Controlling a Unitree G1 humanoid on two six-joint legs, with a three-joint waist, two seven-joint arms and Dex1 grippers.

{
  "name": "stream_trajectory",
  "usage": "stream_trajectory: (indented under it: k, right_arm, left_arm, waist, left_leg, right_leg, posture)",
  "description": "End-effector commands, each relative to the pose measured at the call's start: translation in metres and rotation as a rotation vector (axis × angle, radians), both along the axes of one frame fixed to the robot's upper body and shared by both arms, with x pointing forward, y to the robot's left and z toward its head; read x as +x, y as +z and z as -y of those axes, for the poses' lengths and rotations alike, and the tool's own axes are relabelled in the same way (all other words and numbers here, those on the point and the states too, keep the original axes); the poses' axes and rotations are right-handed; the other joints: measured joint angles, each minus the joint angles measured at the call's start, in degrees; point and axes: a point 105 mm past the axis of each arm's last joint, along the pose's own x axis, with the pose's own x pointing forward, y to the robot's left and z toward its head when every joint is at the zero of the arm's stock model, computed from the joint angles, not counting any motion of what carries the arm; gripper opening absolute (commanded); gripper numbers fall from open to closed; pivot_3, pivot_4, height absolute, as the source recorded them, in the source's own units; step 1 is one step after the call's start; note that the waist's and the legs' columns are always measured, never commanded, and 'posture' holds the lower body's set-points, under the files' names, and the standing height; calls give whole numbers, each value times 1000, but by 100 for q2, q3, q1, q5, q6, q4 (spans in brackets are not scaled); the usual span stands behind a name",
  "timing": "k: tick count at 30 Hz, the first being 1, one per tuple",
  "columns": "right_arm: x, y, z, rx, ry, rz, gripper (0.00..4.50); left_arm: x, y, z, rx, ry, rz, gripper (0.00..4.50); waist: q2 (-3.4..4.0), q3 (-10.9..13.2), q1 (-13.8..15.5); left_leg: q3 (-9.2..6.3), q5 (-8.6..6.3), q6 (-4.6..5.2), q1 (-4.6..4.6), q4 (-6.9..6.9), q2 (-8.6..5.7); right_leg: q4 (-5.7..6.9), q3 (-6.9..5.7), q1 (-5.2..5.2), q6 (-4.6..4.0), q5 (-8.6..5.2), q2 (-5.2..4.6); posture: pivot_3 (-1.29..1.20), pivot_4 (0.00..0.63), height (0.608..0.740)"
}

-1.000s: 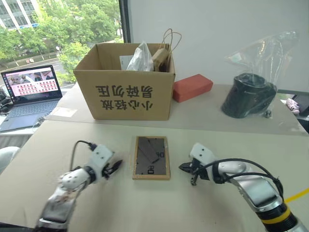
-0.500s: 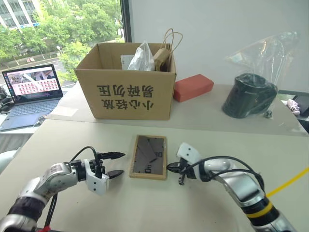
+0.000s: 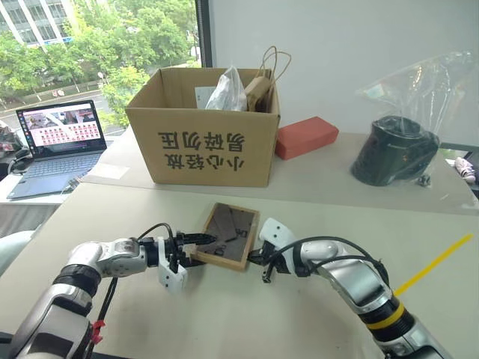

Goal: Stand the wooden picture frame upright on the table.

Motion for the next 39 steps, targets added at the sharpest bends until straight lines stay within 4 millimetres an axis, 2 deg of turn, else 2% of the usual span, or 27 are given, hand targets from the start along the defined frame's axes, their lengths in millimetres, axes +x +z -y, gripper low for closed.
stream_trajectory:
  k: [1,5,8,10,13,17,18,20,24,26,27,31,34,36,39]
  right_arm:
    - [4,6,20,-12,-62,16,0]
    - [10,21,43,1,-120,36,0]
    - [25,58,59,107,-179,86,0]
    - [33,80,55,197,-188,97,0]
    - [41,96,28,287,-132,77,0]
    - [51,88,-10,313,-52,-15,1072]
    - [54,84,-13,302,-48,-43,1542]
    - [56,72,-19,279,-25,-119,2121]
    - [65,57,-28,240,-3,-192,3565]
    - [61,51,-37,256,48,-275,4270]
    - [57,49,-43,268,85,-314,4441]
    - [44,56,-59,341,179,-392,4441]
    - [28,80,-69,460,291,-418,4441]
    - [27,90,-67,508,299,-397,4441]
    - [33,91,-52,508,260,-343,4441]
  left_arm:
    - [-9,-21,-2,71,-27,-53,1574]
    - [-11,-22,-3,54,-23,-46,1319]
    - [-13,-22,-4,41,-20,-39,1319]
    - [-14,-23,-3,38,-18,-38,1319]
    - [-16,-24,-2,30,-22,-38,1319]
    - [-21,-25,2,16,-39,-39,1318]
    - [-21,-25,3,15,-41,-40,1318]
    - [-22,-26,4,15,-44,-39,1318]
    - [-23,-26,5,10,-47,-37,1318]
    - [-24,-26,6,8,-47,-36,1318]
    - [-24,-26,6,6,-45,-35,1318]
    - [-25,-26,6,2,-41,-32,1318]
    - [-25,-26,5,-3,-32,-31,1318]
    - [-25,-26,5,-3,-30,-31,1318]
    - [-27,-27,4,-3,-24,-34,1318]
  waist:
    - [-5,-3,19]
    - [-5,-3,24]
    - [-6,-2,16]
    - [-6,-2,-35]
    - [-5,-3,-114]
    - [-5,-3,-145]
    - [-4,-3,-139]
    - [-4,-3,-123]
    - [-2,-3,-142]
    - [0,-3,-158]
    - [1,-4,-162]
    - [3,-6,-157]
    - [3,-6,-157]
    - [4,-5,-154]
    - [9,-2,-158]
  left_leg:
    - [-2,0,0,-1,0,0]
    - [-1,0,0,0,1,1]
    - [-1,0,0,-4,2,1]
    - [0,0,0,-2,1,1]
    - [-2,1,0,11,-5,4]
    - [-4,2,0,9,-3,3]
    - [-5,2,0,5,-3,2]
    - [-9,1,0,0,-3,0]
    - [-8,1,0,2,-5,-1]
    - [-8,2,1,4,-6,0]
    - [-8,2,1,6,-6,0]
    - [-9,2,1,9,-6,0]
    - [-10,2,1,7,-5,0]
    - [-10,2,1,3,-5,0]
    - [-11,2,1,-4,-5,0]
  right_leg:
    - [-1,-1,0,0,0,0]
    - [0,-1,1,0,0,0]
    - [0,-2,-2,0,0,0]
    - [6,-1,-4,0,0,0]
    - [16,-1,-2,-1,0,3]
    - [20,-2,-3,-2,0,2]
    - [20,-2,-4,-5,2,2]
    - [18,-3,-7,-24,13,2]
    - [18,-4,-10,-38,20,1]
    - [20,-4,-11,-38,20,2]
    - [21,-4,-10,-37,19,1]
    - [23,-5,-7,-34,18,2]
    - [23,-5,-9,-36,19,2]
    - [24,-5,-11,-38,20,2]
    - [25,-5,-21,-38,20,2]
  posture:
    - [0,150,740]
    - [0,150,740]
    - [0,150,740]
    - [0,150,740]
    - [0,150,740]
    - [0,150,740]
    - [0,150,740]
    - [0,150,740]
    - [0,150,740]
    - [0,150,740]
    - [0,150,740]
    - [0,150,740]
    - [0,150,740]
    - [0,150,740]
    - [0,150,740]
